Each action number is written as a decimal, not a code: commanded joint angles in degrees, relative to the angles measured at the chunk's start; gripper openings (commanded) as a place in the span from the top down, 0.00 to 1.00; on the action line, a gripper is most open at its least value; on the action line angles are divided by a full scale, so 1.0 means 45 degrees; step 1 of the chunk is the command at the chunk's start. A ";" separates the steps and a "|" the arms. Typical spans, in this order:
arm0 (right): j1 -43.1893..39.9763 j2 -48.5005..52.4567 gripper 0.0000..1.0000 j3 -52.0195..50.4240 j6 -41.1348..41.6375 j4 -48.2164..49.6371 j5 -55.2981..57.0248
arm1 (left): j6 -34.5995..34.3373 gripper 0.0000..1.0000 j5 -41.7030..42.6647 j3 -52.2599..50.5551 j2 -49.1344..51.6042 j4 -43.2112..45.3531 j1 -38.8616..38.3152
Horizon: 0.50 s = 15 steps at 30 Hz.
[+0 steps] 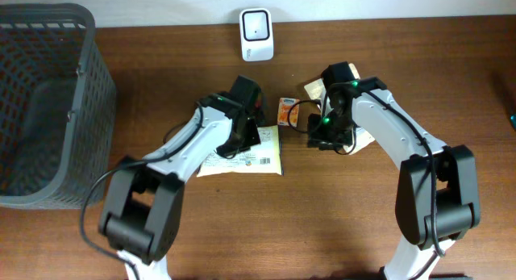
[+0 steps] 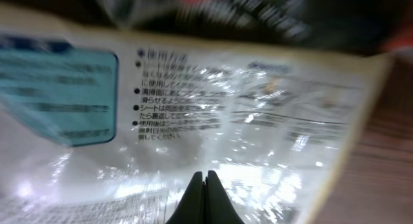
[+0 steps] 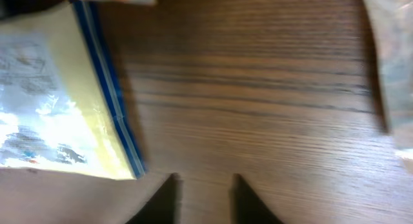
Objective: Scan the item barcode
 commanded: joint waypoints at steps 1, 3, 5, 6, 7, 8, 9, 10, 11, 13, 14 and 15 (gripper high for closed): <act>0.0019 -0.0170 0.26 0.0165 -0.0675 0.0534 -0.2152 | 0.0670 0.97 -0.0738 0.0680 -0.2006 -0.0151 0.0165; 0.0287 -0.0107 0.05 0.0165 -0.0699 0.0947 -0.2778 | 0.0665 0.64 -0.1719 0.0680 -0.2550 -0.0627 0.0787; 0.0724 0.0073 0.01 0.0165 -0.0544 0.1413 -0.2875 | 0.0665 0.18 -0.1962 0.0680 -0.2686 -0.1379 0.2011; 0.0957 0.0199 0.01 0.0165 -0.0189 0.1695 -0.2875 | 0.0665 0.10 -0.1967 0.0680 -0.2686 -0.1783 0.2608; 0.1239 0.0408 0.01 0.0165 0.0219 0.2079 -0.2871 | 0.0665 0.09 -0.1953 0.0680 -0.2686 -0.2050 0.3041; 0.1515 0.0699 0.01 0.0165 0.0714 0.2555 -0.2871 | 0.0665 0.09 -0.1957 0.0680 -0.2686 -0.2254 0.3444; 0.1763 0.1005 0.00 0.0165 0.1229 0.2992 -0.2866 | 0.0670 0.10 -0.1967 0.0675 -0.2686 -0.2458 0.3711; 0.2050 0.1467 0.04 0.0165 0.1943 0.3458 -0.2803 | 0.0670 0.09 -0.2021 0.0675 -0.2686 -0.2676 0.3813; 0.2147 0.1719 0.05 0.0165 0.2336 0.3599 -0.2764 | 0.0670 0.07 -0.2123 0.0675 -0.2686 -0.2783 0.3818; 0.2346 0.2433 0.09 0.0165 0.2749 0.3774 -0.2676 | 0.0665 0.00 -0.2788 0.0675 -0.2686 -0.2963 0.3823; 0.2399 0.2652 0.14 0.0165 0.2744 0.3813 -0.2667 | 0.0670 0.01 -0.3138 0.0675 -0.2686 -0.2992 0.3823; 0.2433 0.2827 0.21 0.0165 0.2744 0.3891 -0.2671 | 0.0670 0.01 -0.3201 0.0670 -0.2686 -0.2997 0.3823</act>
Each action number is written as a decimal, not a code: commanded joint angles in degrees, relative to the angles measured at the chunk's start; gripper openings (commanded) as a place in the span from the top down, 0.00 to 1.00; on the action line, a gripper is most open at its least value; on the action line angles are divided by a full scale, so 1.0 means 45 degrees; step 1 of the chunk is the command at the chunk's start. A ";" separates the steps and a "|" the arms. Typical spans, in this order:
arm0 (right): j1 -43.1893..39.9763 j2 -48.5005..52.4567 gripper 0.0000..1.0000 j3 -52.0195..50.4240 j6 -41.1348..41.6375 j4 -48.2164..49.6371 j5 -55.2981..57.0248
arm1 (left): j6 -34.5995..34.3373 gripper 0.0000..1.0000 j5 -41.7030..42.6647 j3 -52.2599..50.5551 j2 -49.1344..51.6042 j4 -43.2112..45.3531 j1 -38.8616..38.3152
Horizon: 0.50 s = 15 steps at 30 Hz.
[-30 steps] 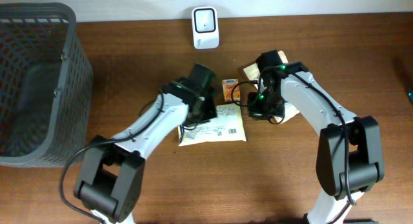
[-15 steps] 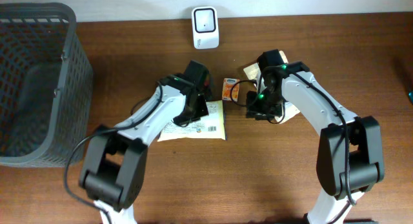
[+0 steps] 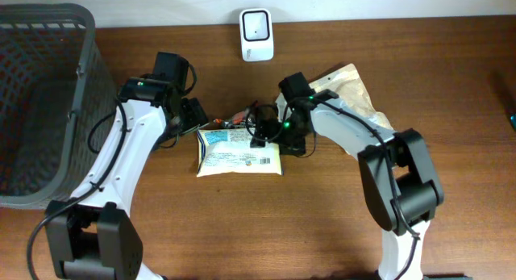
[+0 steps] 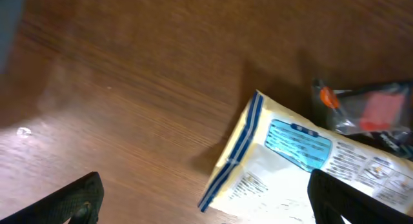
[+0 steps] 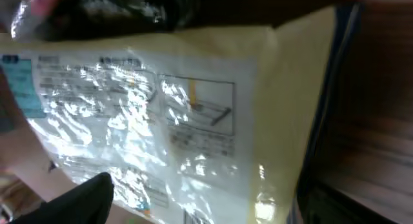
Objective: Scan the item barcode
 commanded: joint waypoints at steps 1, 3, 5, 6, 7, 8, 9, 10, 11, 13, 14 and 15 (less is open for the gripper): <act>0.0209 0.0996 0.36 -0.0010 0.0476 0.0253 0.0209 | 0.0063 0.01 -0.0855 0.0058 -0.0083 -0.0073 0.0019; 0.0253 0.1161 0.85 -0.0010 0.0481 0.0432 0.0238 | 0.0068 0.01 -0.0869 0.0053 -0.0083 -0.0068 0.0083; 0.0180 0.1117 0.96 0.0039 0.0481 0.0437 0.0729 | 0.0068 0.01 -0.1088 0.0053 -0.0083 -0.0214 0.0248; 0.0126 0.1030 0.96 0.0073 0.0476 0.0432 0.0884 | 0.0068 0.01 -0.1209 0.0053 -0.0083 -0.0291 0.0296; 0.0029 0.0806 0.96 0.0146 0.0471 0.0427 0.1146 | 0.0068 0.01 -0.1365 0.0053 -0.0083 -0.0413 0.0321; -0.0063 0.0495 0.96 0.0262 0.0325 0.0418 0.1219 | 0.0068 0.01 -0.1525 0.0053 -0.0083 -0.0500 0.0316; -0.0185 0.0029 0.96 0.0359 0.0321 0.0408 0.1375 | 0.0068 0.01 -0.1583 0.0058 -0.0083 -0.0597 0.0316; -0.0282 -0.0884 0.96 0.0495 0.0325 0.0146 0.2375 | 0.0068 0.01 -0.1734 0.0053 -0.0083 -0.0714 0.0321; -0.0325 -0.1443 0.96 0.0568 0.0325 -0.0097 0.3181 | 0.0068 0.01 -0.1851 0.0053 -0.0083 -0.0782 0.0316; -0.0359 -0.3415 0.96 0.0933 -0.0306 -0.0981 0.5503 | 0.0068 0.01 -0.1851 0.0053 -0.0083 -0.0831 0.0316; -0.0355 -0.4367 0.96 0.1253 -0.0714 -0.1511 0.6722 | 0.0063 0.01 -0.1851 0.0053 -0.0083 -0.0811 0.0316; -0.0345 -0.5066 0.96 0.1530 -0.1103 -0.1894 0.7514 | 0.0063 0.01 -0.1846 0.0053 -0.0083 -0.0772 0.0316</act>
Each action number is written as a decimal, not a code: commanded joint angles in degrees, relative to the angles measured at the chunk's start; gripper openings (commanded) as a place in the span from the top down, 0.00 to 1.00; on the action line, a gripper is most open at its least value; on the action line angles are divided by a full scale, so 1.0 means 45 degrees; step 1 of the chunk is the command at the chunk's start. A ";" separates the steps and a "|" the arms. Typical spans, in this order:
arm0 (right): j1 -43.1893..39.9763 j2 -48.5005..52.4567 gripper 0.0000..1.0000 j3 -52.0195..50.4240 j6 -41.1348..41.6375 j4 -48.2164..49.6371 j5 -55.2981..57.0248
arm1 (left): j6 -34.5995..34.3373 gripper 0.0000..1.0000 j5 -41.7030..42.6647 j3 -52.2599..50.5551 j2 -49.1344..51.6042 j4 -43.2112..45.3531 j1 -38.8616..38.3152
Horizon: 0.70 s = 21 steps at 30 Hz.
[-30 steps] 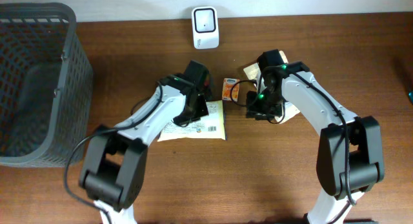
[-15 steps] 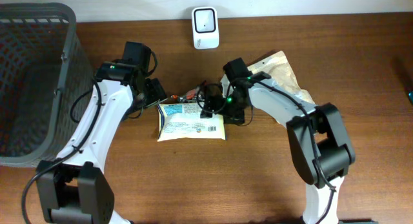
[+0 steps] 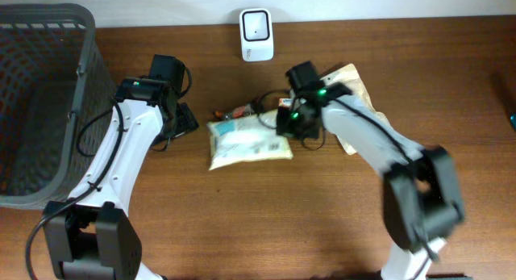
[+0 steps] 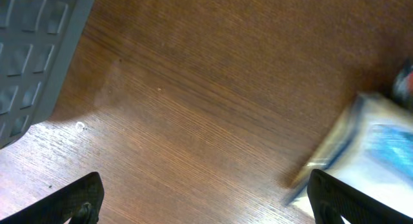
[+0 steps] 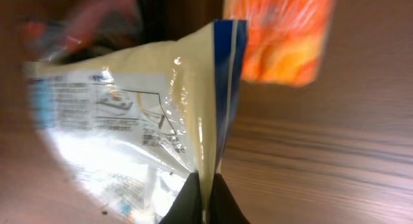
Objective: Scan the item barcode
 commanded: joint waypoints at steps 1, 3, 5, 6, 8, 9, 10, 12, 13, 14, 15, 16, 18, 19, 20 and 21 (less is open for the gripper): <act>-0.0049 -0.3118 0.96 0.1302 -0.1530 -0.0860 0.4138 | 0.0058 0.01 -0.0301 0.0053 -0.0083 0.0034 0.0078; -0.0049 -0.4503 0.96 0.1899 -0.1690 -0.1899 0.6824 | 0.0063 0.01 -0.0301 0.0053 -0.0083 0.0039 0.0078; -0.0049 -0.5085 0.96 0.1953 -0.2637 -0.2195 0.7844 | 0.0063 0.01 -0.0296 0.0053 -0.0083 0.0039 0.0078; -0.0049 -0.5158 0.96 0.1953 -0.3041 -0.2579 0.8646 | 0.0063 0.01 -0.0296 0.0053 -0.0083 0.0039 0.0078; -0.0049 -0.4872 0.96 0.1880 -0.3036 -0.3259 0.9525 | 0.0063 0.01 -0.0291 0.0053 -0.0083 0.0039 0.0078; -0.0049 -0.4595 0.96 0.1841 -0.3016 -0.3585 0.9457 | 0.0058 0.01 -0.0291 0.0053 -0.0083 0.0039 0.0078; -0.0010 -0.4158 0.96 0.1817 -0.2924 -0.3944 0.9253 | 0.0058 0.01 -0.0291 0.0053 -0.0083 0.0039 0.0078; 0.0325 -0.3094 0.96 0.1792 -0.2914 -0.4167 0.8320 | 0.0058 0.01 -0.0282 0.0053 -0.0083 0.0034 0.0078; 0.0758 -0.2302 0.96 0.1792 -0.2555 -0.4148 0.7611 | 0.0063 0.01 -0.0287 0.0053 -0.0083 0.0034 0.0078; 0.1311 -0.1496 0.96 0.1792 -0.2200 -0.4065 0.6766 | 0.0058 0.01 -0.0282 0.0053 -0.0083 0.0034 0.0078; 0.1671 -0.1054 0.96 0.1792 -0.2157 -0.3925 0.6241 | 0.0058 0.01 -0.0287 0.0053 -0.0083 0.0034 0.0078; 0.2123 -0.0597 0.96 0.1797 -0.2098 -0.3730 0.5765 | 0.0063 0.01 -0.0287 0.0053 -0.0083 0.0034 0.0078; 0.3133 0.0005 0.96 0.1797 -0.1292 -0.3400 0.5620 | 0.0058 0.01 -0.0287 0.0053 -0.0083 0.0034 0.0078; 0.3468 0.0034 0.96 0.1797 -0.1156 -0.3288 0.5697 | 0.0058 0.01 -0.0287 0.0053 -0.0083 0.0034 0.0078; 0.4002 0.0019 0.96 0.1875 -0.1151 -0.3016 0.5586 | 0.0063 0.01 -0.0291 0.0053 -0.0083 0.0039 0.0078; 0.4279 0.0005 0.96 0.2045 -0.1151 -0.3002 0.5493 | 0.0058 0.01 -0.0287 0.0053 -0.0083 0.0058 0.0078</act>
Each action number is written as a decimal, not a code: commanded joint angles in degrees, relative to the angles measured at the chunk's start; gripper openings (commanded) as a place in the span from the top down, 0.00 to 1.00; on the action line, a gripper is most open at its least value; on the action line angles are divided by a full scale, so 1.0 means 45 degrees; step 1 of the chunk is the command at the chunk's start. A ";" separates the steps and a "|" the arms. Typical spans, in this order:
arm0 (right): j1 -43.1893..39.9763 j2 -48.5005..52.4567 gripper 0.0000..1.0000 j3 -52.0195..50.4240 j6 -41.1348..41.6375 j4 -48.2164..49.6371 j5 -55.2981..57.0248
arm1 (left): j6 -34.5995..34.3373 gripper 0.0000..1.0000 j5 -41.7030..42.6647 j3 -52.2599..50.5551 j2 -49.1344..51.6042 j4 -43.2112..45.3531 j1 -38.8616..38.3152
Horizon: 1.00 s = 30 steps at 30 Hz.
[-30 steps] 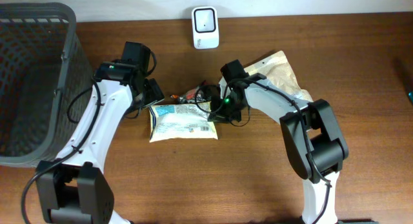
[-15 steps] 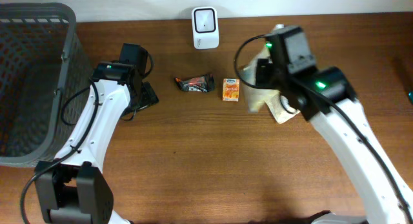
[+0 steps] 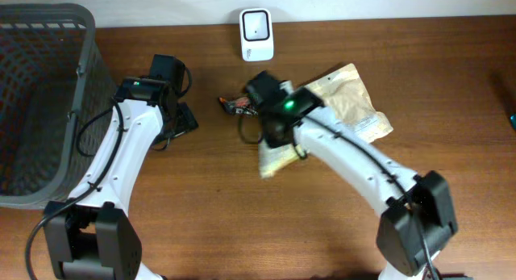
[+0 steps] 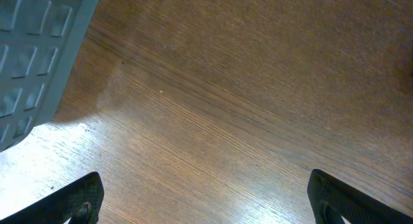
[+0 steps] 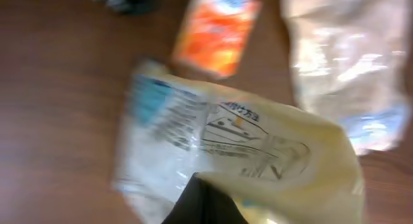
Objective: Scan the item barcode
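Observation:
My right gripper [image 5: 203,199] is shut on the edge of a pale yellow wipes packet [image 5: 226,137] with blue print. In the overhead view the packet [image 3: 272,159] hangs tilted under the right wrist [image 3: 274,110], near the table's middle. The white scanner [image 3: 256,23] stands at the back edge, apart from the packet. Off to the left, my left gripper [image 3: 184,119] is open over bare wood, its fingers [image 4: 77,199] wide apart with nothing between them.
A dark mesh basket [image 3: 44,102] fills the left end; its corner [image 4: 32,50] shows in the left wrist view. A brown paper bag [image 3: 348,102], a small orange packet [image 5: 219,30] and a dark red-tipped packet [image 3: 236,106] lie behind the held packet.
The right arm has swung left and toward the front with the packet, which now hangs tilted instead of lying flat. The packet has left the left wrist view. The left arm has not moved.
First my left gripper was shut at the packet while the right stood open beside it. Then the left was open and off to the left, with the right open over the packet. Then the right was shut on the packet's edge, and now it holds it tilted up.

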 commanded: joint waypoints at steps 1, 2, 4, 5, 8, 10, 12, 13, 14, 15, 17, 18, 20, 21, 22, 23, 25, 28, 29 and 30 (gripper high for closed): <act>0.1205 0.0073 0.96 0.0529 0.0554 0.0204 -0.1049 | 0.0058 0.01 -0.0180 0.0053 -0.0083 0.0034 0.0078; 0.1399 0.0073 0.92 0.0777 0.0549 0.0243 -0.1336 | 0.0058 0.01 -0.0180 0.0053 -0.0083 0.0044 0.0078; 0.1579 0.0073 0.92 0.1287 0.0549 0.0476 -0.2181 | 0.0058 0.01 -0.0180 0.0053 -0.0083 0.0034 0.0078; 0.1569 0.0073 0.87 0.1511 0.0549 0.0466 -0.2205 | 0.0063 0.01 -0.0180 0.0053 -0.0083 0.0024 0.0078; 0.0801 0.0058 0.83 0.2268 0.0539 -0.0316 -0.2210 | 0.0622 0.04 -0.0194 0.0053 -0.0083 -0.0121 0.0078; 0.0316 0.0087 0.56 0.2278 0.0529 -0.0699 -0.2710 | 0.0787 0.33 -0.0185 0.0053 -0.0083 -0.0117 0.0146; -0.0141 0.0345 0.29 0.2113 0.0447 -0.1020 -0.3619 | 0.0782 0.92 -0.0015 0.0029 -0.0063 -0.0573 0.0418; -0.0321 0.0505 0.19 0.2074 0.0442 -0.1035 -0.4099 | 0.0782 0.97 0.0432 -0.0170 -0.0044 -0.1020 0.0525; -0.0549 0.0748 0.08 0.2059 0.0437 -0.0957 -0.5056 | 0.0792 0.89 0.0850 -0.0578 -0.0044 -0.1171 0.0525; -0.0631 0.1005 0.05 0.1987 0.0432 -0.0743 -0.5887 | 0.0792 0.80 0.0850 -0.0986 -0.0044 -0.1107 0.0515; -0.0583 0.1855 0.05 0.1783 0.0393 -0.0102 -0.7393 | 0.0792 0.72 0.0826 -0.1443 -0.0044 -0.0908 0.0529; -0.0495 0.2404 0.05 0.1685 0.0403 0.0233 -0.7917 | 0.0792 0.78 0.0816 -0.1447 -0.0044 -0.0933 0.0529; -0.0423 0.3332 0.05 0.1656 0.0452 0.0656 -0.8602 | 0.0787 0.91 0.0699 -0.1447 -0.0044 -0.0928 0.0544; -0.0423 0.3852 0.05 0.1656 0.0690 0.0967 -0.8835 | 0.0787 0.96 0.0505 -0.1447 -0.0044 -0.0933 0.0593; -0.0437 0.4250 0.05 0.1656 0.1059 0.1112 -0.8927 | 0.0787 0.99 0.0466 -0.1447 -0.0044 -0.0937 0.0641; -0.0437 0.4435 0.06 0.1656 0.1122 0.1127 -0.8922 | 0.0787 1.00 0.0476 -0.1447 -0.0044 -0.0981 0.0748; -0.0413 0.4682 0.07 0.1627 0.1122 0.1239 -0.9029 | 0.0787 1.00 0.0481 -0.1447 -0.0044 -0.1030 0.1132; -0.0233 0.4726 0.16 0.1049 0.1627 0.2186 -0.9743 | 0.0787 1.00 0.0481 -0.1452 -0.0044 -0.1054 0.1530; -0.0204 0.4726 0.34 0.0797 0.2059 0.2584 -0.9738 | 0.0787 1.00 0.0486 -0.1452 -0.0044 -0.1059 0.1530; -0.0204 0.4726 0.58 0.0559 0.2370 0.2895 -0.9738 | 0.0787 1.00 0.0481 -0.1452 -0.0044 -0.1064 0.1530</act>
